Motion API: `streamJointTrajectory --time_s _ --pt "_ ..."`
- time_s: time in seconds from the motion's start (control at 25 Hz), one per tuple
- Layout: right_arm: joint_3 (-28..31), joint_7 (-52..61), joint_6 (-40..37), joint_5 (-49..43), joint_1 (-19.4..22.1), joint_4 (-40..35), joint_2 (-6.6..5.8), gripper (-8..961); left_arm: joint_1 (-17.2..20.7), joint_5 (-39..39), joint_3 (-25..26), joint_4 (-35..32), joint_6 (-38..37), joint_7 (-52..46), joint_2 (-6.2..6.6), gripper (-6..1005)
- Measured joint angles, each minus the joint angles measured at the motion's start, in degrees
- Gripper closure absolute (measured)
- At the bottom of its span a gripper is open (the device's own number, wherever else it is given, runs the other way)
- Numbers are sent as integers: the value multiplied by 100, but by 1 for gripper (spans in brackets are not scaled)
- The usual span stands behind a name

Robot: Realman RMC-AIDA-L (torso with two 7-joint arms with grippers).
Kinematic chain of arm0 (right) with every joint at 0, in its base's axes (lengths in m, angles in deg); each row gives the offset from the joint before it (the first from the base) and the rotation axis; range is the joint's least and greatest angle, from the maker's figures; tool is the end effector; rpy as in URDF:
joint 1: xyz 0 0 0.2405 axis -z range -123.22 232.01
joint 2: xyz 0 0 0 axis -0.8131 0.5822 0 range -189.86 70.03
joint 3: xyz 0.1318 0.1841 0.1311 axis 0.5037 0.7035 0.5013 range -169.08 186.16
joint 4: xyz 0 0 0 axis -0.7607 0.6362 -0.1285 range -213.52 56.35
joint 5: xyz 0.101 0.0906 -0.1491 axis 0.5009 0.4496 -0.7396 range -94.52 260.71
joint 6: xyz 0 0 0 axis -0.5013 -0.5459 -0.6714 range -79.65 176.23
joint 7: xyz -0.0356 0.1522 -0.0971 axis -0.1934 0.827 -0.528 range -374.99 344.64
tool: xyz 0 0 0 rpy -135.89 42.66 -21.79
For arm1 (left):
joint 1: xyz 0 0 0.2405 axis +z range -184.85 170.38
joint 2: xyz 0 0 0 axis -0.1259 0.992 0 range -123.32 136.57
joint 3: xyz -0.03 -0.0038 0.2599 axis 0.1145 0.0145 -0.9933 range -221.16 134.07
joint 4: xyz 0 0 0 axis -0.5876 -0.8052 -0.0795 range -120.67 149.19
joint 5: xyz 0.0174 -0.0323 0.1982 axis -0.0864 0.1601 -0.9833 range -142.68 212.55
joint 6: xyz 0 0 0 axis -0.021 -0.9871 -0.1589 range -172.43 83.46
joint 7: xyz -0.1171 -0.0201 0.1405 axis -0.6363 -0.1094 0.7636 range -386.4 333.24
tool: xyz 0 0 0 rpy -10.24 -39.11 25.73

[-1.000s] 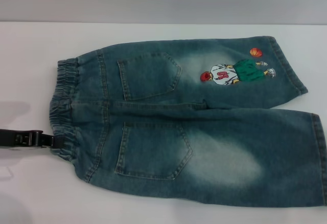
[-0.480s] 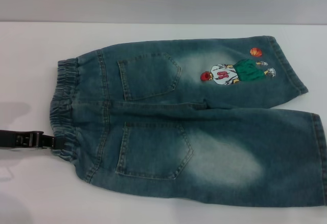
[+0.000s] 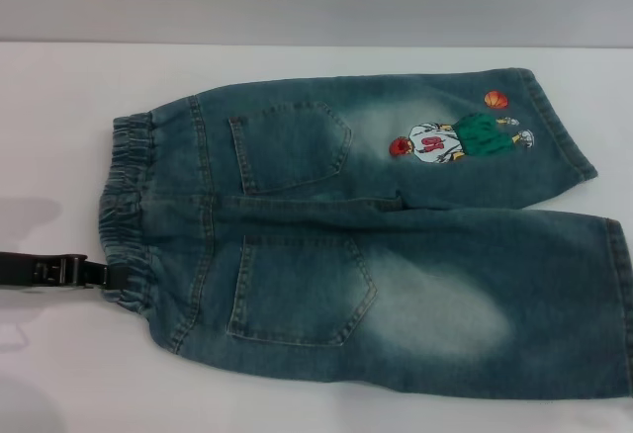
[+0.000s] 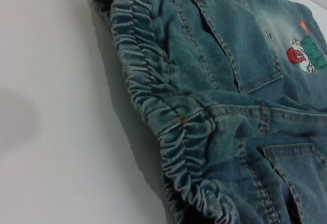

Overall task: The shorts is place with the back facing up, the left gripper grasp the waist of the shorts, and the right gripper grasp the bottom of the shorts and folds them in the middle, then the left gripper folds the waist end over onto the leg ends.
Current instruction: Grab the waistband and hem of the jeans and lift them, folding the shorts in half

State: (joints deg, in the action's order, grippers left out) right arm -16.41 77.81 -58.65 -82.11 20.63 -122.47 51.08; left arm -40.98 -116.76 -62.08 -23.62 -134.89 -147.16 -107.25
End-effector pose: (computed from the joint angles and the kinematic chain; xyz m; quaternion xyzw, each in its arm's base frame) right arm 0.3483 0.2718 0.0315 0.9232 -0.3752 0.0836 0.0061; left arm -0.3388 0.3239 0.0007 -0.7903 -0.5964 -0.0818 0.1140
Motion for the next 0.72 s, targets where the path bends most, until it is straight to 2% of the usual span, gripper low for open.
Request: streamJointTrajectory --time_s 0.32,0.72 --pt "-2 2 -17 5 -90 -49 56 251 0 0 -1 0 29 -1 -11 910" --pt "-28 8 -196 6 -71 -124 18 252 5 0 -2 0 40 -62 -2 907"
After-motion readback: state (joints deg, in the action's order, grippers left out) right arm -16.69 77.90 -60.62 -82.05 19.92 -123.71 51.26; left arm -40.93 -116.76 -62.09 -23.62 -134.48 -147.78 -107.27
